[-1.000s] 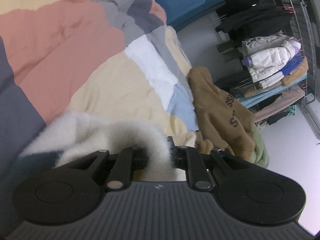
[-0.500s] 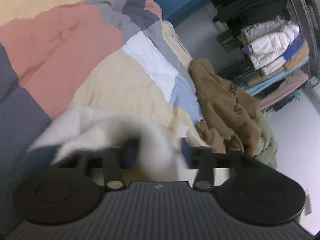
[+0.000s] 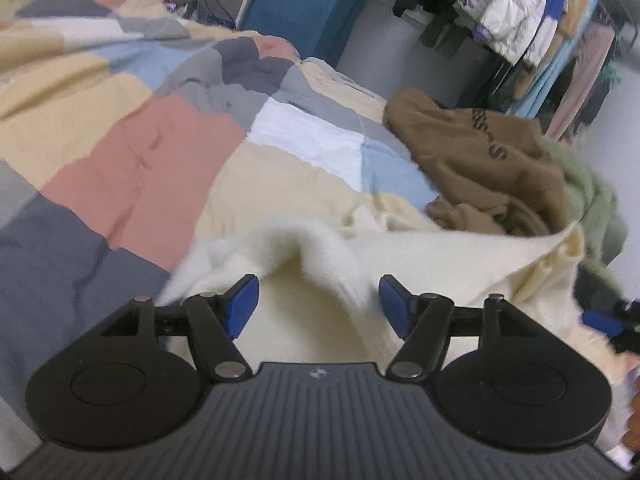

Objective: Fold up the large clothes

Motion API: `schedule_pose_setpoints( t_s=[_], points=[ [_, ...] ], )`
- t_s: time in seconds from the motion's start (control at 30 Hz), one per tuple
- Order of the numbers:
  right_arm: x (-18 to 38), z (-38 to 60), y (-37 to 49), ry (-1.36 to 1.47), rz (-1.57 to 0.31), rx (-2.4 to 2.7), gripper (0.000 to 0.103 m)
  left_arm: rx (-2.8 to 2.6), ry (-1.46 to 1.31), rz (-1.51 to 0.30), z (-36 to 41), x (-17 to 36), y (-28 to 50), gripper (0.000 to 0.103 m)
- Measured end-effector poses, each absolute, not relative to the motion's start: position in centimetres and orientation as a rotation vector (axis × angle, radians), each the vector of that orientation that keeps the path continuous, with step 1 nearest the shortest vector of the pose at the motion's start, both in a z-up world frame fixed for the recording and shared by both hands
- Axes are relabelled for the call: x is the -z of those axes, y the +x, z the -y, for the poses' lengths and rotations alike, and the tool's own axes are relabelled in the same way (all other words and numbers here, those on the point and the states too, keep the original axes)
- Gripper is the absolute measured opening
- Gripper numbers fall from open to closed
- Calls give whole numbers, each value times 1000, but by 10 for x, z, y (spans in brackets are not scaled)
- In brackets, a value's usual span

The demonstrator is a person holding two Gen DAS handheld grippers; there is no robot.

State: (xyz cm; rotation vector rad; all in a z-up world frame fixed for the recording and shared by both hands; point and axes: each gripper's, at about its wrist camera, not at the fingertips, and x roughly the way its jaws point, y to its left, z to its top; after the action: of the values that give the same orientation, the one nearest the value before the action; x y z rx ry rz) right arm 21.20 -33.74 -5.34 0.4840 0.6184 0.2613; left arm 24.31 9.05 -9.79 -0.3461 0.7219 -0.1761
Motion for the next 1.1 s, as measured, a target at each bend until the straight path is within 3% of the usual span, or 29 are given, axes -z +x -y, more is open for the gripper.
schedule_pose_setpoints(
  t_s=[0.37,0.67,0.8,0.9,1.1],
  points=[
    [76,354,235,392,-678,-63,69,175,-198,-670,-89,77,211,75],
    [84,327,241,256,-716,-105,66,105,-55,-763,-67,115,236,75],
    [91,316,250,109,-718,-23,42,52,-50,-750,-63,121,255,75],
    [96,324,258,109,-702,26,30,21,-86,-725,-65,123,268,75],
    [94,353,260,202,-626,116,28,-93,-175,-717,-85,127,289,75]
  ],
)
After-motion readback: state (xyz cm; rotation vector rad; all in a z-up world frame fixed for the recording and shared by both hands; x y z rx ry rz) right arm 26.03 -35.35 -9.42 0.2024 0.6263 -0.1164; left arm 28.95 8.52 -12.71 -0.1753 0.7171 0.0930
